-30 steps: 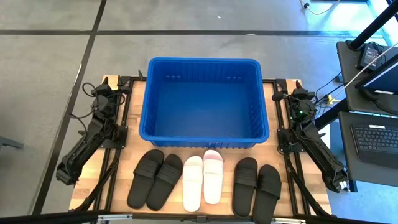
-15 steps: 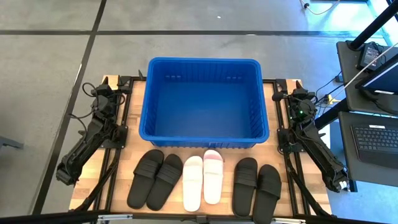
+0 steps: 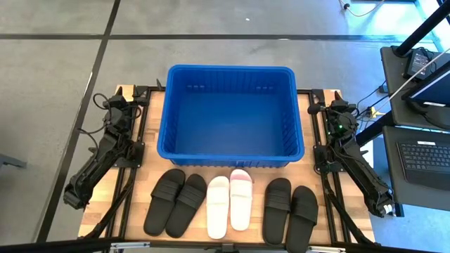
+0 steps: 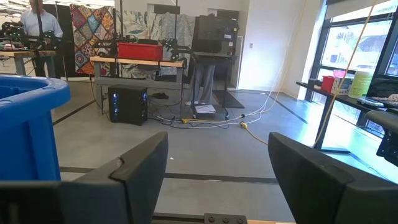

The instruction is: Pick and place slides into bin

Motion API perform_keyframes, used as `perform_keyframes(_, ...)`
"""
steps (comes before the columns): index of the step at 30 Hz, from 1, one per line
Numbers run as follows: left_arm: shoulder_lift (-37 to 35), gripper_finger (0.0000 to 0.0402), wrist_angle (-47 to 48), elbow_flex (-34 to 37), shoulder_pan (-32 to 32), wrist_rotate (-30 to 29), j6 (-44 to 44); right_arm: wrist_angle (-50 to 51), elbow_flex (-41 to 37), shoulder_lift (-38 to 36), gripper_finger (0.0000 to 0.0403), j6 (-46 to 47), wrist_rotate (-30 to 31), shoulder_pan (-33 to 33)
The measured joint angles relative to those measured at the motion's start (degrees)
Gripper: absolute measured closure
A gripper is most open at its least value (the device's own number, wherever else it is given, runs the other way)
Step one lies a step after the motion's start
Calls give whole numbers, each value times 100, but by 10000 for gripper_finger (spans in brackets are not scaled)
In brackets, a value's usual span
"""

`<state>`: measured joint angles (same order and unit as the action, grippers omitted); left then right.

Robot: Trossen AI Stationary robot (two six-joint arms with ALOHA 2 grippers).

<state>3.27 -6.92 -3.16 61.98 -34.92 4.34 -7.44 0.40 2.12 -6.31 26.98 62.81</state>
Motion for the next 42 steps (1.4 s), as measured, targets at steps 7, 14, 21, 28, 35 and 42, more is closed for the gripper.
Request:
perform_keyframes(7,-1,111,0,-2,-2,0,0,-2,0,-1,125,266,-2,0)
perform_keyframes(14,-1,111,0,0,-1,7,0,-379,0,2,125,344,-950,0)
perform_keyframes(21,0,111,0,-2,0,135,2,-1107,90,3,125,182,-1820,0)
perform_keyframes(28,-1,111,-7,-1,-1,433,2,-1155,1006,3,125,320,-3351,0)
perform_keyframes(35,-1,111,-13,0,-1,603,8,-864,2231,37,125,337,-3954,0)
perform_keyframes(42,-1,111,-60,0,-1,614,7,-790,3107,600,125,847,-3484,2)
